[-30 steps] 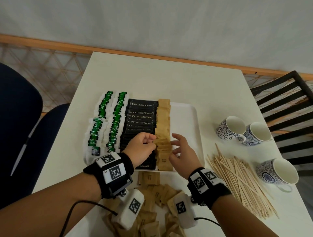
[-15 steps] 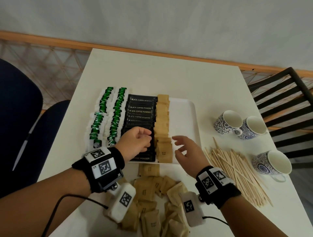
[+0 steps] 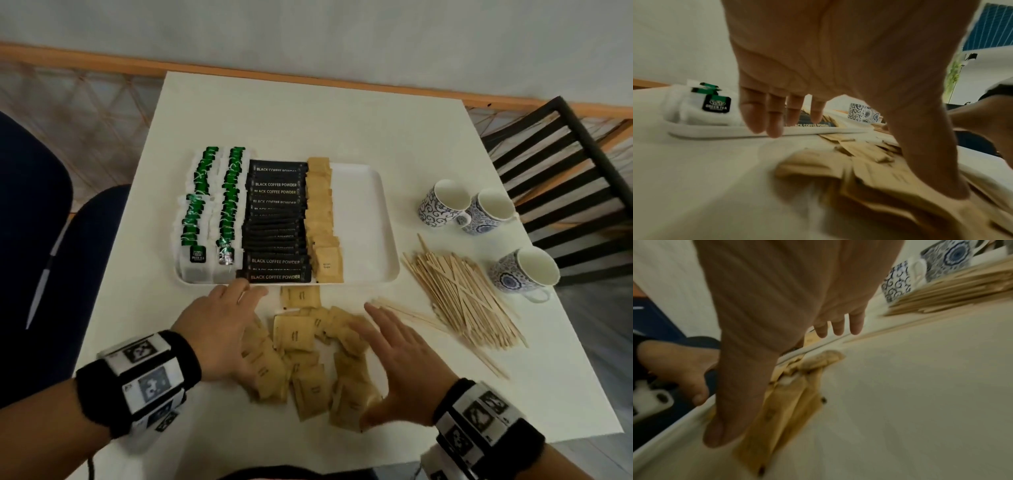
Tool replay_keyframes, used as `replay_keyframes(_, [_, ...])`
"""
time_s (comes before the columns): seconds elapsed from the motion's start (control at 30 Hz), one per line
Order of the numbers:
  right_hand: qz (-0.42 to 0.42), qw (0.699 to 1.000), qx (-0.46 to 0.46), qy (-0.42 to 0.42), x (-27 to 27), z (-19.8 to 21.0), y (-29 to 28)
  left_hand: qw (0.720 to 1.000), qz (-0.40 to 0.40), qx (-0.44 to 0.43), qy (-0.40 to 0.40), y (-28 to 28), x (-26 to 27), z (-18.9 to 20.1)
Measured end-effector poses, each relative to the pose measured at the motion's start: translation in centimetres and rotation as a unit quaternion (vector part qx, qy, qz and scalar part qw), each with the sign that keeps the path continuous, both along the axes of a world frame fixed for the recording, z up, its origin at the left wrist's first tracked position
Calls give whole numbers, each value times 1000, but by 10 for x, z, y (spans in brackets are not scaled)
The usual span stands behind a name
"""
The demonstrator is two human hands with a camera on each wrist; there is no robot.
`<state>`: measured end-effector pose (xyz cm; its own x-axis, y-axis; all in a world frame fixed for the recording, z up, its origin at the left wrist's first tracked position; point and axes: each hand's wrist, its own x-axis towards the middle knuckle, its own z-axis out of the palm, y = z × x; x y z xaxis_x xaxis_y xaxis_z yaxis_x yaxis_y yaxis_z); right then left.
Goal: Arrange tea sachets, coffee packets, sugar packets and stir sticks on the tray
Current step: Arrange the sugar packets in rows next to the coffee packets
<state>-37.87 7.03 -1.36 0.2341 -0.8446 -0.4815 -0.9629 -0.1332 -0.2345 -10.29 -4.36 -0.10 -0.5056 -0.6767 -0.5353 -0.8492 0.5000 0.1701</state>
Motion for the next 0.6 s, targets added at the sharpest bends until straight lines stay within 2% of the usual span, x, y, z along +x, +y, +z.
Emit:
replay_keyframes(0.07, [35,999,-2,5,5,-12,10,999,16,5,-38,15,2,-6])
replay_keyframes(0.13, [57,998,-34,17,9,-21,13,998,44,22,-40,30,1,-12])
replay_keyframes(0.27, [17,999,-30,-35,20,-19,-7,994,102,30,21,46,-6,-23])
replay_keyframes(0.43, [-3,995,-51,-83,28,-20,-42,982,164,37,88,42,-29,-26])
replay_keyframes(0.6, [-48,990,-65,-112,32,-27,-57,986,140,23,91,36,-49,-24])
